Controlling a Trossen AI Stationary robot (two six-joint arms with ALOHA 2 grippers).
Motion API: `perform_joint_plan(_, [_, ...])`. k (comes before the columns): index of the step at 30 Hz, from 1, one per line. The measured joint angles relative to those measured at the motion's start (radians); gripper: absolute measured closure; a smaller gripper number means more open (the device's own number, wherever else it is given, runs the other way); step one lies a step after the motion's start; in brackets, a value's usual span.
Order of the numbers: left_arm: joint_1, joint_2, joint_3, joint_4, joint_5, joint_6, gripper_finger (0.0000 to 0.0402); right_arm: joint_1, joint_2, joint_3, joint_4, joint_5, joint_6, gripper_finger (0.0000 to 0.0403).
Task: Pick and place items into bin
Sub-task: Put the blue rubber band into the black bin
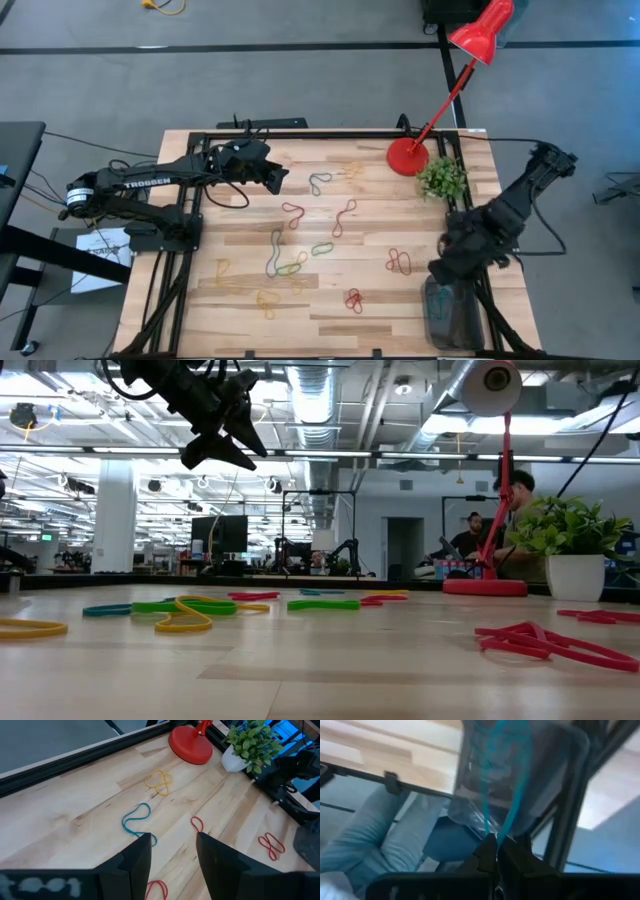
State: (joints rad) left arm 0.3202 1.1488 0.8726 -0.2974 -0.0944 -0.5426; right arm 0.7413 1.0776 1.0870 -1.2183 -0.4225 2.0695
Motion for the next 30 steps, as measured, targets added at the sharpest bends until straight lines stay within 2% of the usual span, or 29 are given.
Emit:
perform_joint_plan(3, [0.0, 0.0, 0.0, 0.0, 0.0, 0.002, 0.0255, 0.07, 0.016, 0.0, -0.003, 0.02, 0.034, 0.0401])
perform_joint_plan(7, [0.0, 0.0, 0.0, 0.0, 0.0, 0.003, 0.0255, 0.124, 0.067, 0.0, -0.028, 0.115, -0.006, 0.0399])
perform_joint_plan(17, [0.0, 0.0, 0.0, 0.0, 0.0, 0.007, 0.0255, 0.162, 0.26, -0.001, -0.077, 0.111, -0.016, 0.0396])
perform_joint_plan(23, [0.0, 0.0, 0.0, 0.0, 0.0, 0.006, 0.0255, 0.149, 0.358, -0.001, -0.111, 0.096, 0.035, 0.0357])
perform_joint_plan(30, [0.0, 0.0, 0.0, 0.0, 0.012, 0.004, 0.0255, 0.098, 0.394, -0.002, -0.078, 0.067, 0.028, 0.0313])
